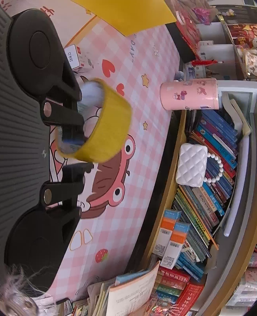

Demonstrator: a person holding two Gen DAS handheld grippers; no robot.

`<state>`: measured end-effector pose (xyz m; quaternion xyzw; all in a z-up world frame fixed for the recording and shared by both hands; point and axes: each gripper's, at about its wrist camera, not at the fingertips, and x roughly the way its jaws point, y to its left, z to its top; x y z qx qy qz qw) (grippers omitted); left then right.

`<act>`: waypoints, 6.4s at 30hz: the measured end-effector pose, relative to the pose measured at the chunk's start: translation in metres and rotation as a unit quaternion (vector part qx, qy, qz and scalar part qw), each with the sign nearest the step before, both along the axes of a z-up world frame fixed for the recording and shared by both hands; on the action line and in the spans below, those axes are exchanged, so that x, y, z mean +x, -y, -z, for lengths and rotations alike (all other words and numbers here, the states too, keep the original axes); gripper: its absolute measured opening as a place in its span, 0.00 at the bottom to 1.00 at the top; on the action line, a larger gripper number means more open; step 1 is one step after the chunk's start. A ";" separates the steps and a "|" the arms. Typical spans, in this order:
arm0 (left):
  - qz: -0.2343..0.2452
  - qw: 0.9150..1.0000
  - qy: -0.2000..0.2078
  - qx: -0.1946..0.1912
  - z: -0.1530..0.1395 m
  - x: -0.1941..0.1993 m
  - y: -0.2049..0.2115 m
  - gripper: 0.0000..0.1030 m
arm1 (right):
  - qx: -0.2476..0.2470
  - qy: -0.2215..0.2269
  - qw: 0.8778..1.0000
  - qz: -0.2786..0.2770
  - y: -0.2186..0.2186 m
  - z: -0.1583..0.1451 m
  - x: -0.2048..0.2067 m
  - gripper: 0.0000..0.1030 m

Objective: Organize objects
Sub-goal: 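Grasp the white charger plug with the left tool while the right tool grasps the yellow tape roll, then carry the charger plug and tape roll with both tools over the yellow box, then open both tools to drop the charger and tape into the box, then withdraw both tools from the box toward the blue packet and white card box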

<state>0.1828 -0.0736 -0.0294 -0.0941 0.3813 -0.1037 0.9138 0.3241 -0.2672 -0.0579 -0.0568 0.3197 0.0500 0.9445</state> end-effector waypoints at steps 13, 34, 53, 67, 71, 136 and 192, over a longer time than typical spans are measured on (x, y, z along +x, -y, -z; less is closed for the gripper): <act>0.019 1.000 0.013 -0.008 0.005 -0.024 -0.024 0.63 | 0.062 -0.009 0.997 0.036 0.003 -0.033 -0.102 0.07; -0.014 0.998 0.039 -0.036 -0.005 -0.099 -0.136 0.63 | 0.054 -0.045 0.997 -0.038 -0.125 -0.036 -0.220 0.07; -0.033 0.996 0.074 -0.040 -0.018 -0.153 -0.226 0.63 | 0.052 -0.031 0.996 -0.061 -0.219 -0.043 -0.274 0.07; -0.028 0.993 0.108 -0.047 -0.034 -0.150 -0.252 0.63 | 0.057 -0.009 0.997 -0.058 -0.244 -0.056 -0.273 0.07; -0.033 0.988 0.142 -0.046 -0.052 -0.132 -0.257 0.63 | 0.060 0.025 0.997 -0.052 -0.245 -0.078 -0.253 0.07; -0.025 0.985 0.148 0.083 -0.043 -0.128 -0.175 0.91 | 0.052 0.018 0.998 0.013 -0.181 -0.067 -0.252 0.47; 0.095 0.992 0.062 0.058 0.001 -0.077 -0.036 0.94 | 0.010 -0.019 0.988 0.152 -0.053 -0.024 -0.261 0.68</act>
